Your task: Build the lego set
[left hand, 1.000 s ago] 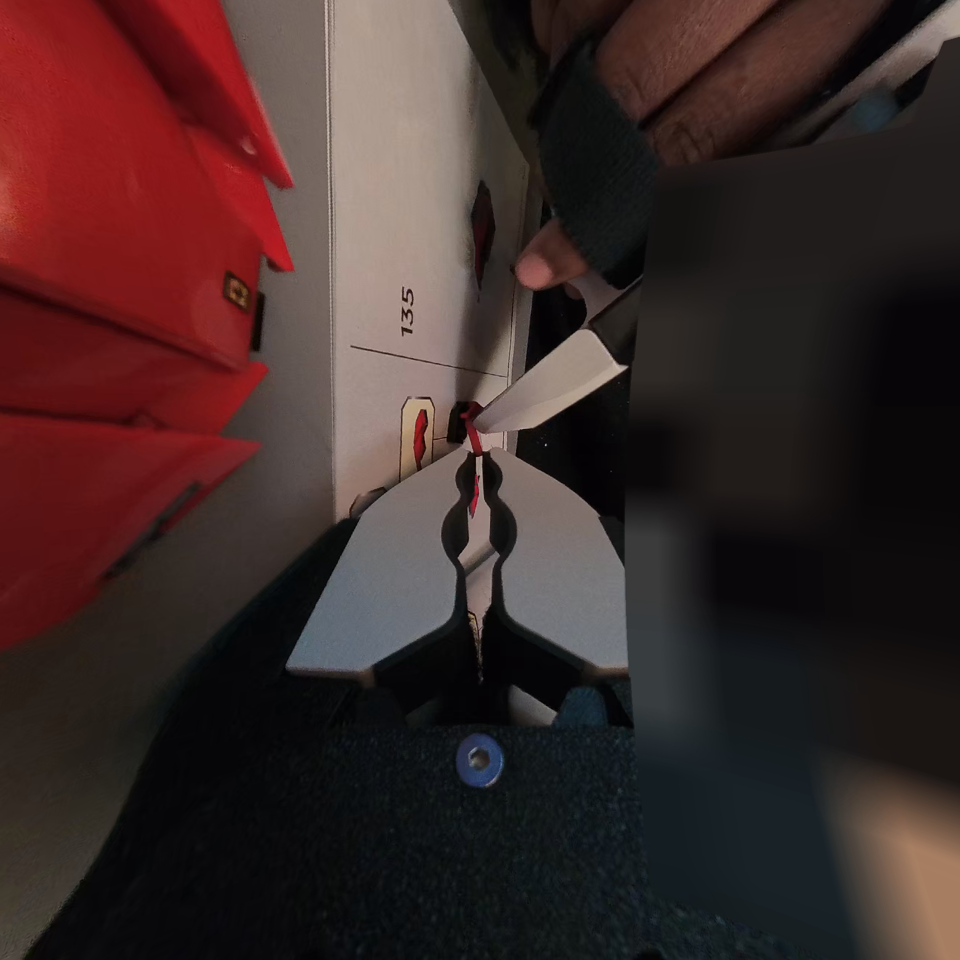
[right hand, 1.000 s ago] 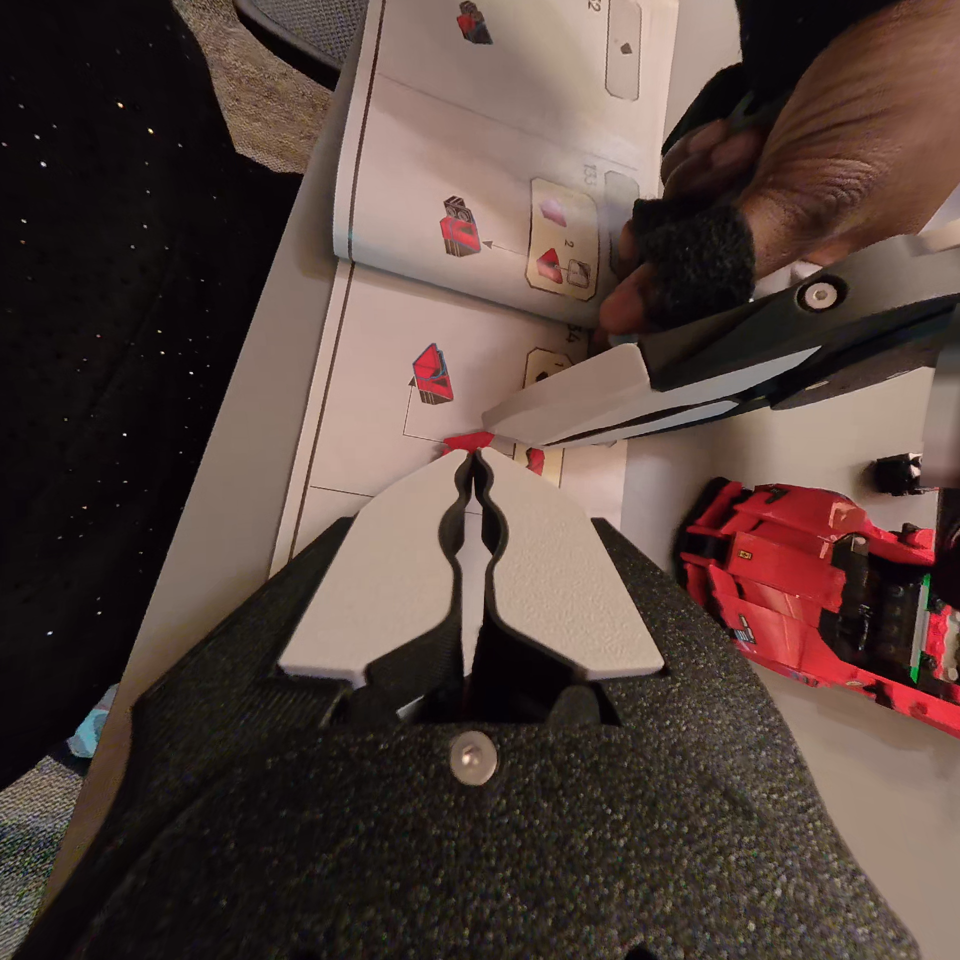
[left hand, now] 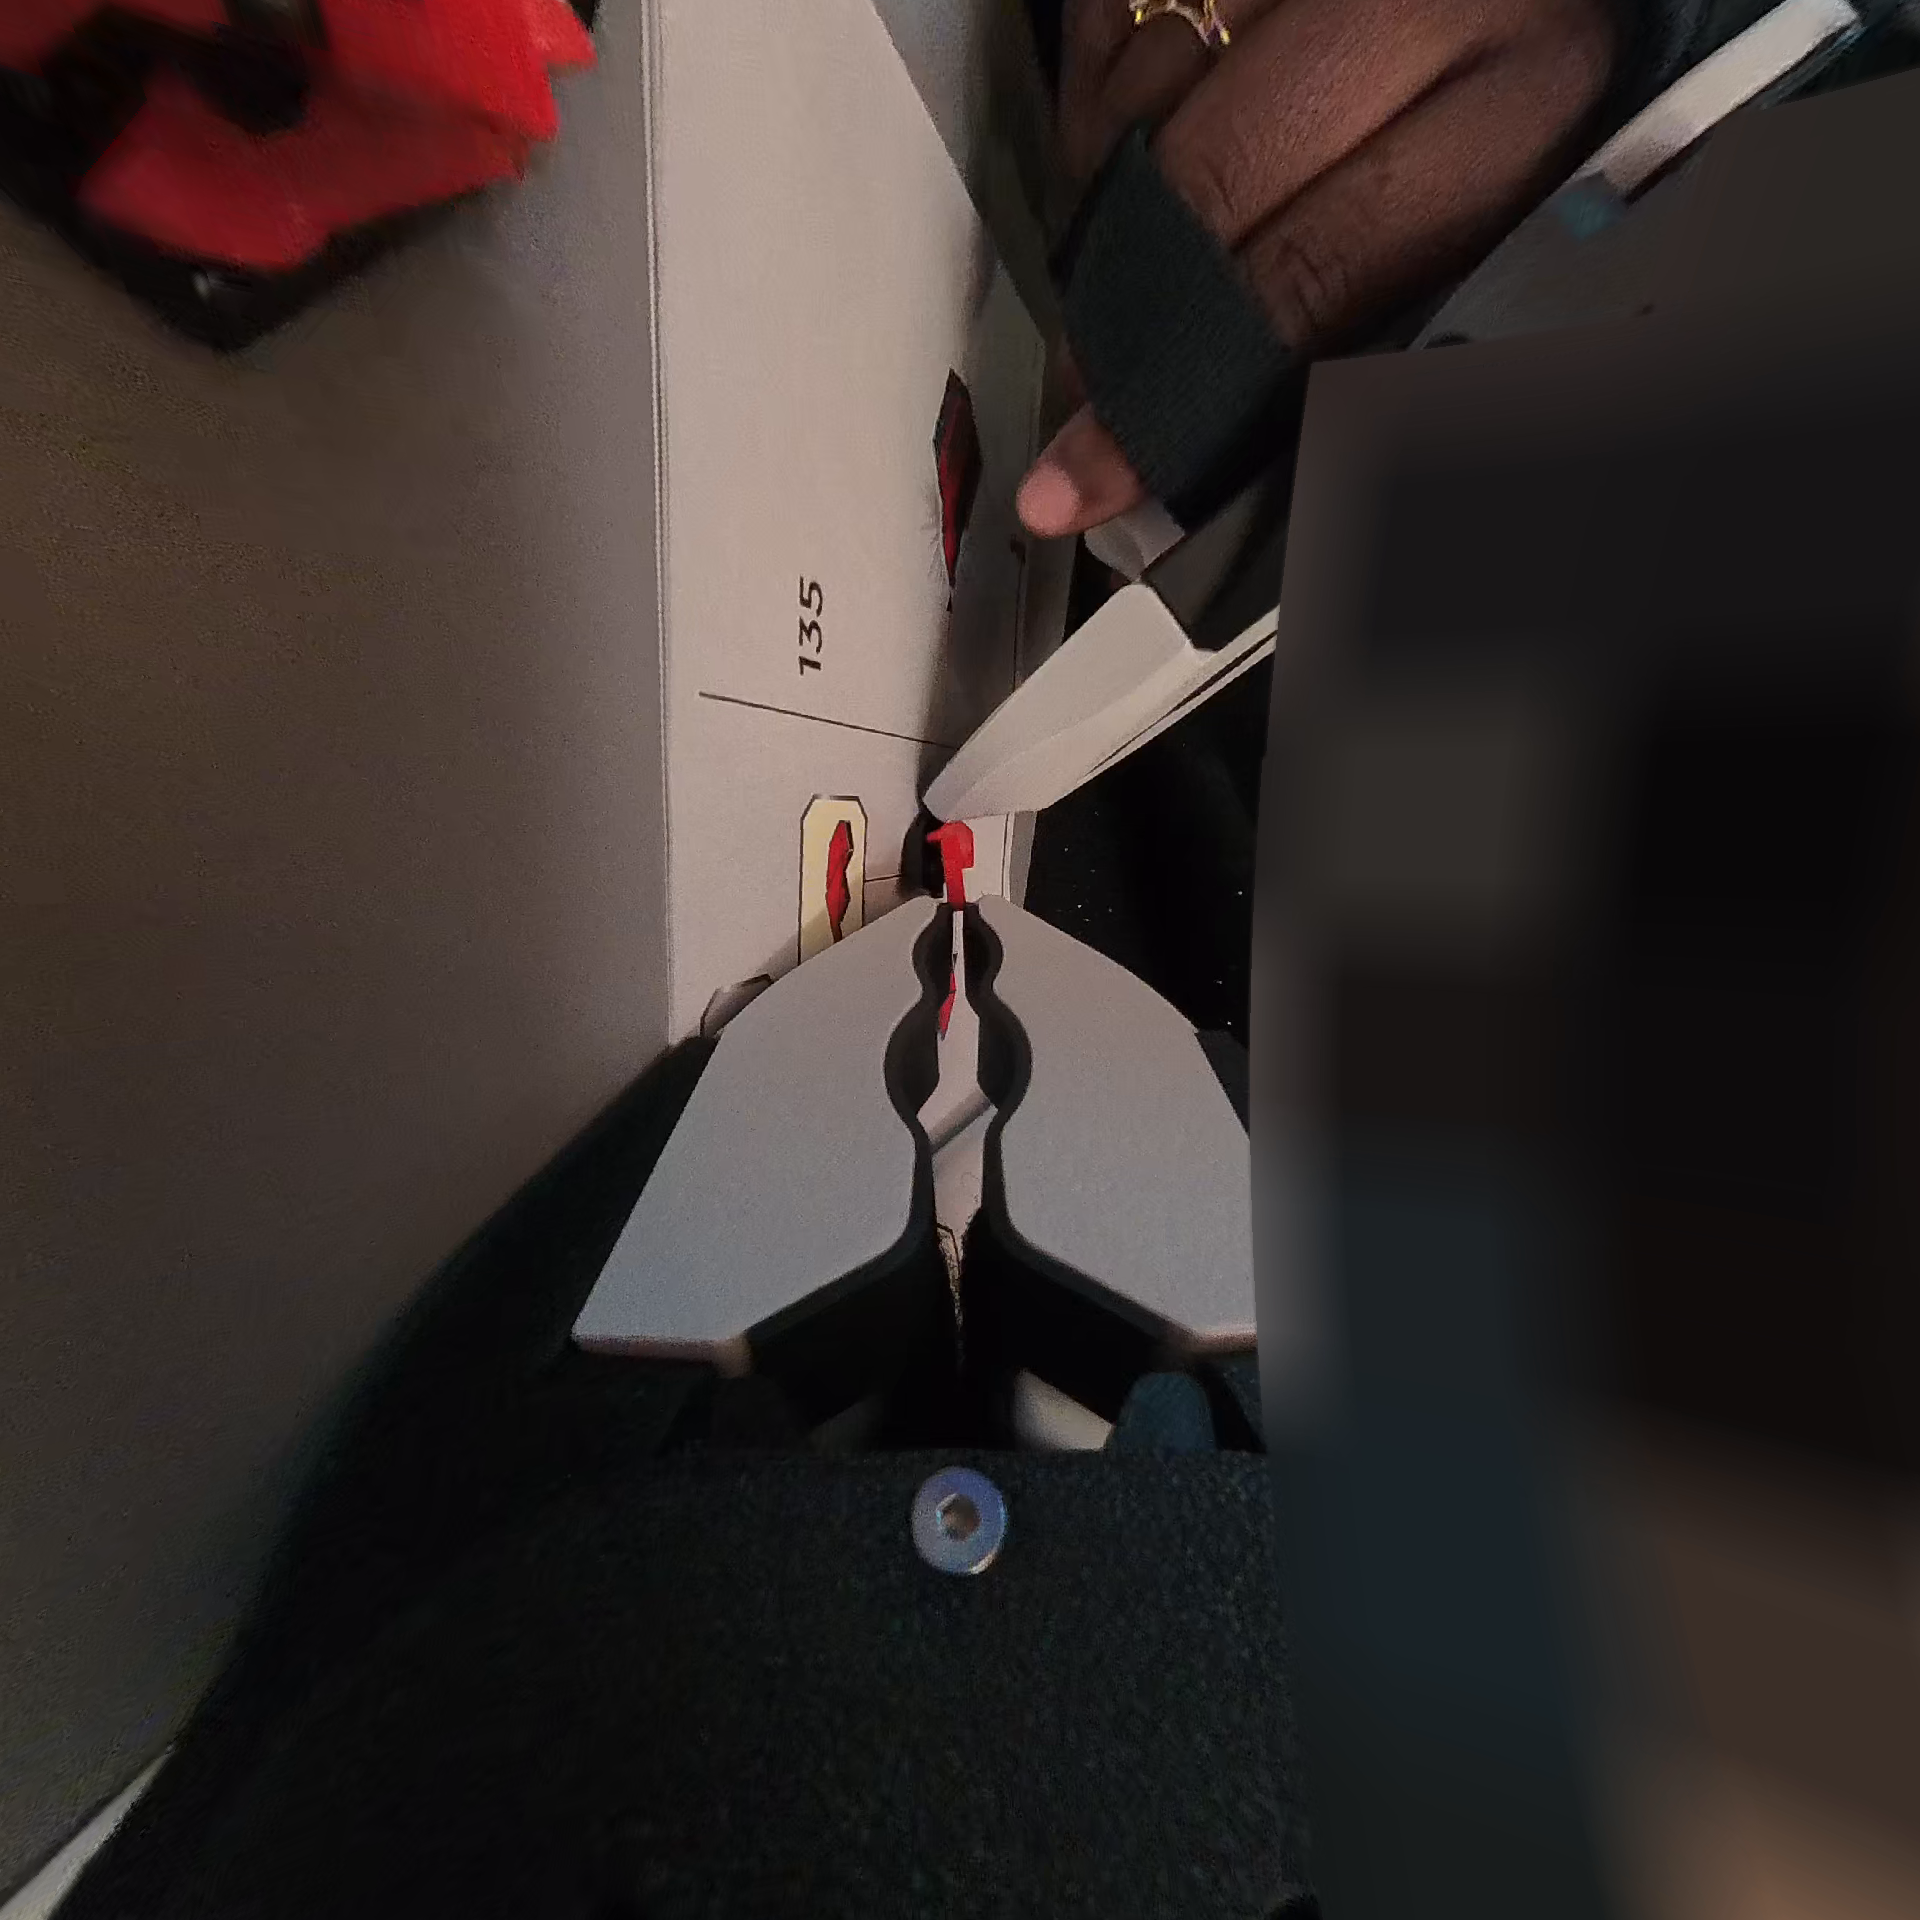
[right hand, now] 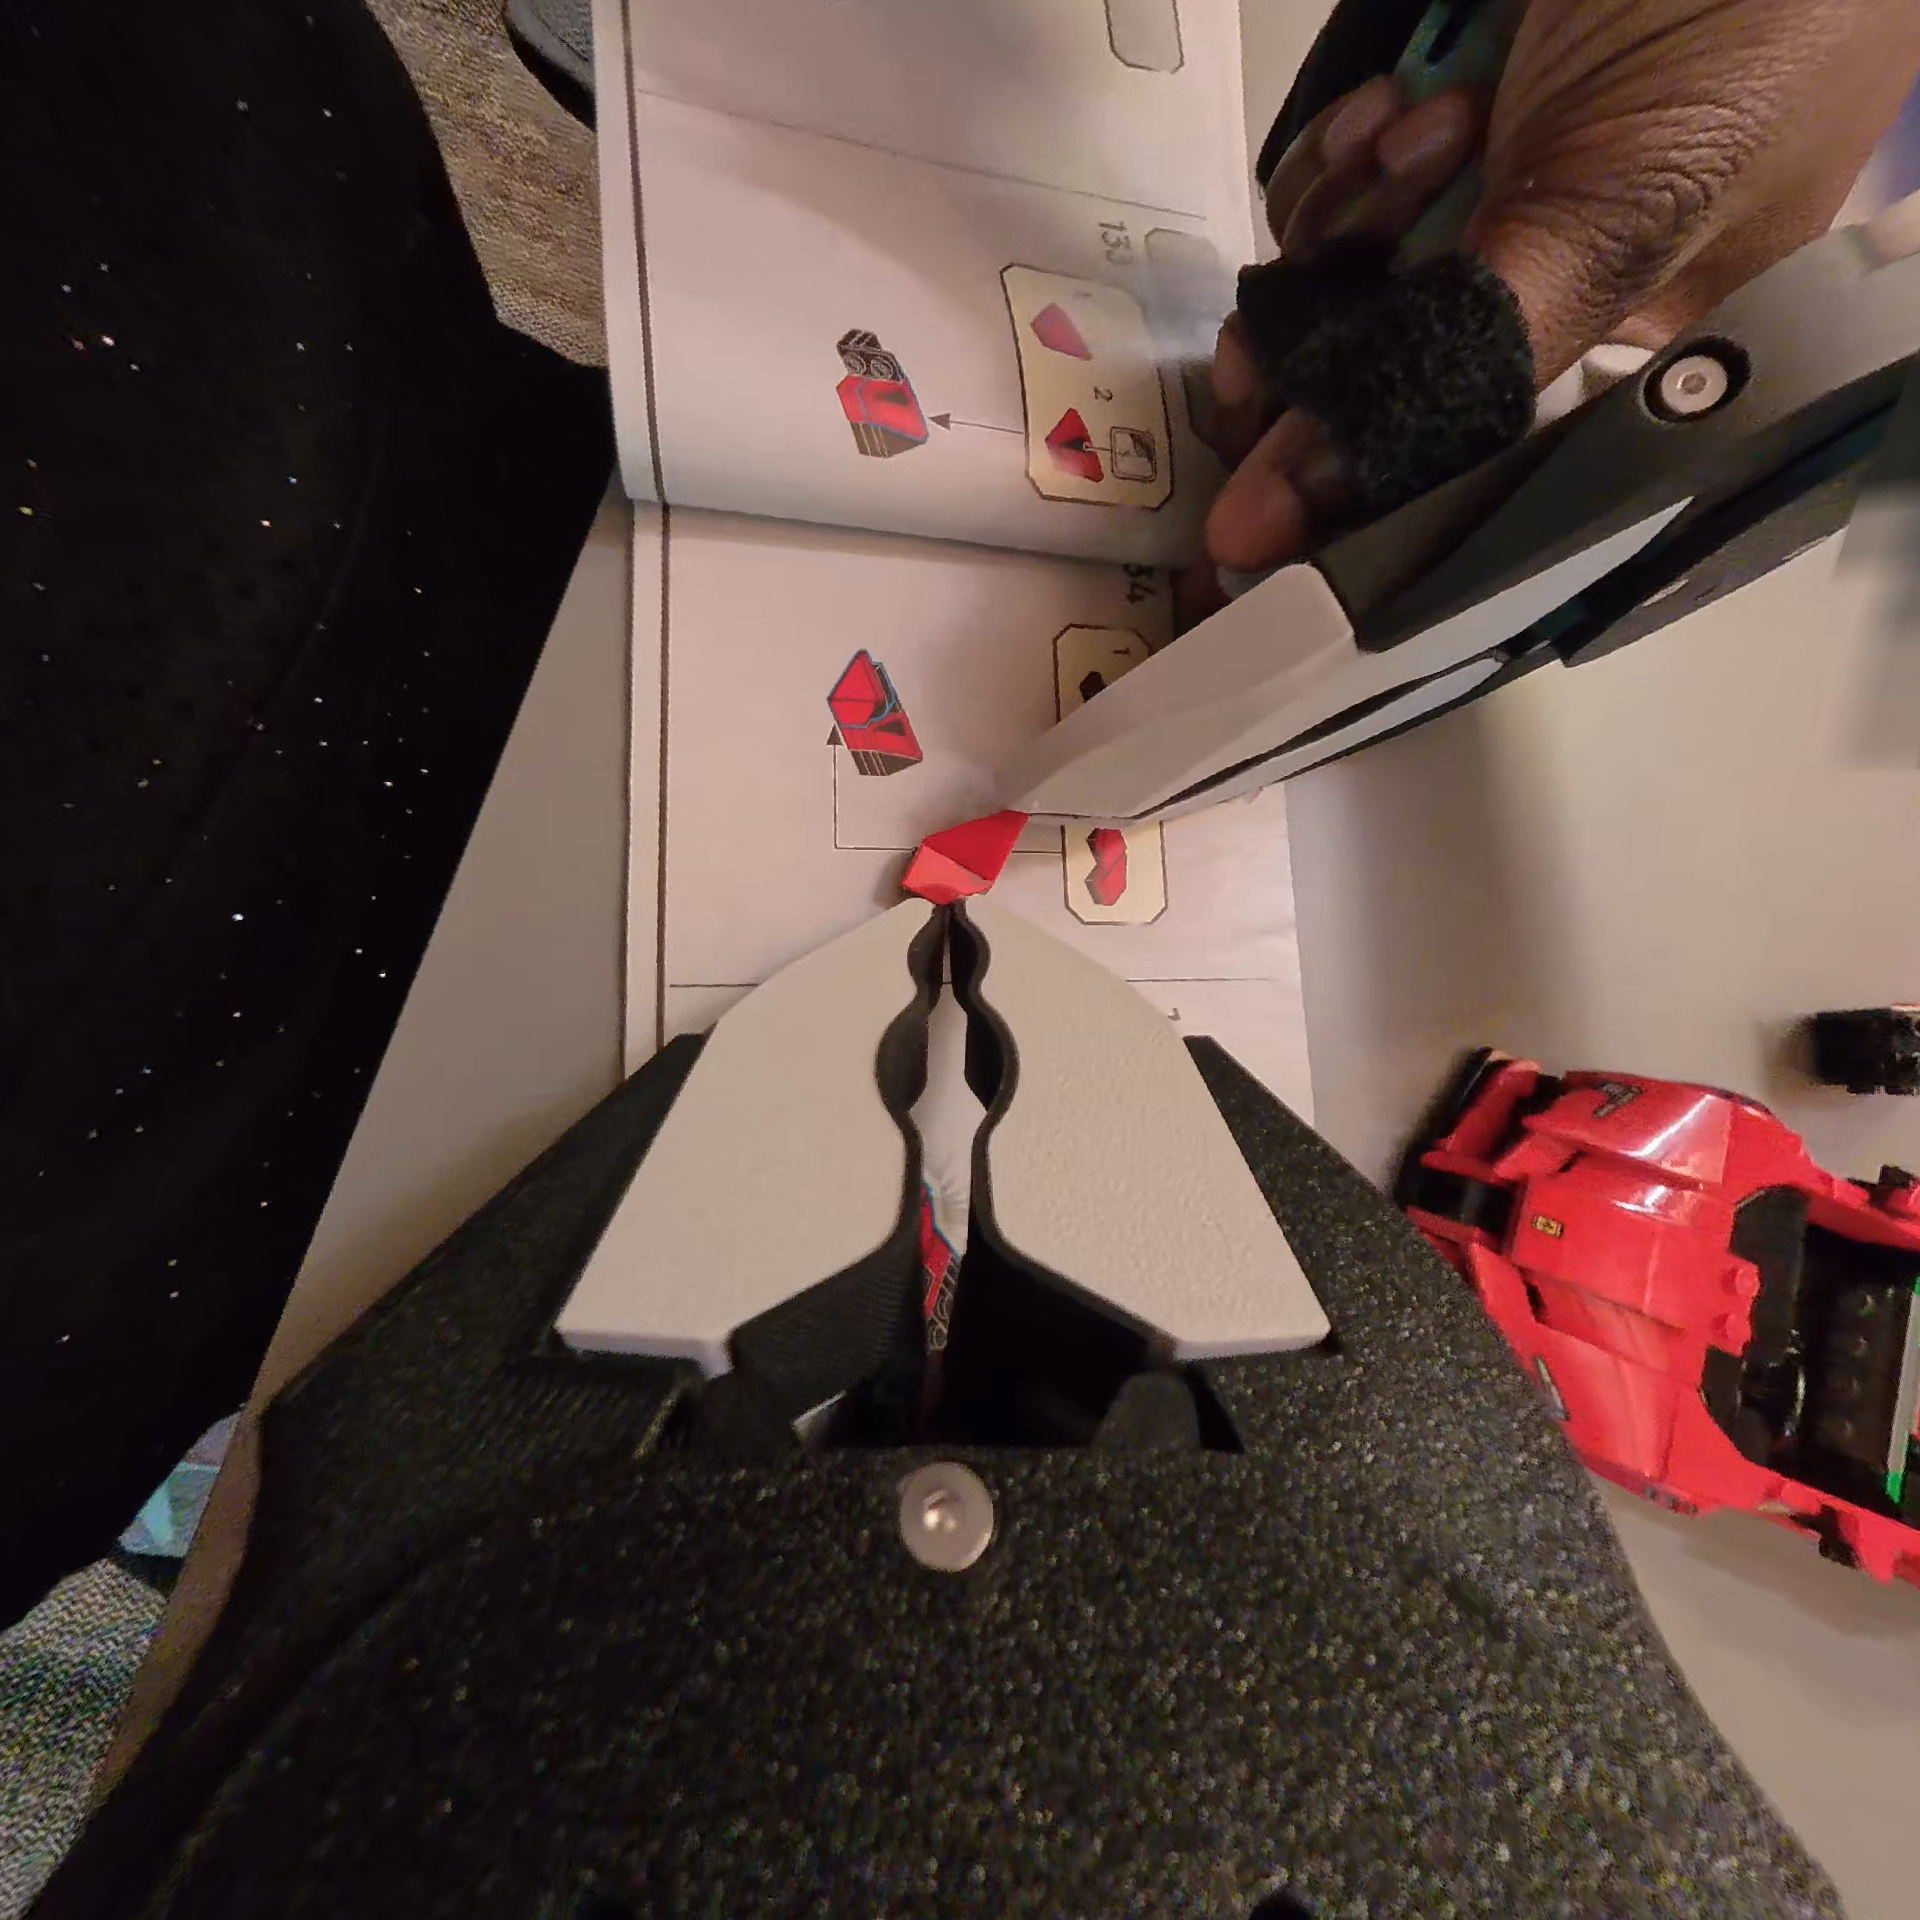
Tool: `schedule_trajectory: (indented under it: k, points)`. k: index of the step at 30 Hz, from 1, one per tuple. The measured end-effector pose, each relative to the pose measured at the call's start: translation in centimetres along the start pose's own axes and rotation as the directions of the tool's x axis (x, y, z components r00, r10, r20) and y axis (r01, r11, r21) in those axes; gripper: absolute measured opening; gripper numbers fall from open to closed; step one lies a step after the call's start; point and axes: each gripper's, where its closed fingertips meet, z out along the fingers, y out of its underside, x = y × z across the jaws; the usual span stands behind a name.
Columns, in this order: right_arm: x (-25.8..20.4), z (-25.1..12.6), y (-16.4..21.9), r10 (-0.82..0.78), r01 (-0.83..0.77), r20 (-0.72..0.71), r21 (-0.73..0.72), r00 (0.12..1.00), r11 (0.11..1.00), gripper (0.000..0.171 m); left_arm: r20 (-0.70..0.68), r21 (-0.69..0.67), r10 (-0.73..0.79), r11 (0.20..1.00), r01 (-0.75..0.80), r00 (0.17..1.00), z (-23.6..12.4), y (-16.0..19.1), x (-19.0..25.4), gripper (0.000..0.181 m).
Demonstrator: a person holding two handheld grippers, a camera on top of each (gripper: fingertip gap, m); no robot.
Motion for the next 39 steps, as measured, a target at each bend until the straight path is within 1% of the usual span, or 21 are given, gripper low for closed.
schedule_trajectory:
  k: [3,12,14,16,17,20,31,39]
  points:
    - [0.0,0.2,-0.2,-0.011,0.011,0.003,-0.002,1.0,1.0,0.001,0.002,0.03,-0.003,1.0,0.003,1.0,-0.1,0.3,0.0,0.002]
    - [0.4,0.0,-0.1,-0.046,0.045,-0.031,-0.026,0.998,0.999,0.002,0.009,0.057,-0.007,0.998,0.006,1.0,-0.1,0.3,0.0,0.002]
    - [1.1,-0.5,-0.8,-0.042,0.043,-0.07,0.019,0.997,0.999,0.002,0.011,0.058,-0.008,0.998,0.007,1.0,-0.1,0.3,-0.1,0.002]
    - [1.3,-0.9,-2.0,0.002,0.004,-0.063,0.101,0.998,0.995,0.0,0.019,0.059,-0.008,0.998,0.007,1.0,-0.1,0.3,-0.1,0.002]
    - [1.3,-0.9,-2.2,0.02,-0.014,-0.051,0.117,0.998,0.993,0.0,0.021,0.058,-0.009,0.998,0.007,1.0,-0.1,0.3,-0.1,0.002]
    - [1.4,-0.3,-1.3,0.009,-0.005,-0.062,0.056,0.998,0.998,0.0,0.024,0.056,-0.007,0.998,0.006,1.0,-0.1,0.4,-0.1,0.002]
    - [1.0,0.2,-1.2,0.02,-0.018,-0.036,0.055,0.999,0.998,0.0,0.024,0.064,-0.004,0.998,0.003,1.0,-0.1,0.3,-0.1,0.002]
    - [0.8,0.2,-1.2,-0.016,0.016,-0.022,-0.017,1.0,1.0,0.0,0.033,0.075,-0.02,0.997,0.017,0.999,-0.1,0.2,-0.1,0.002]
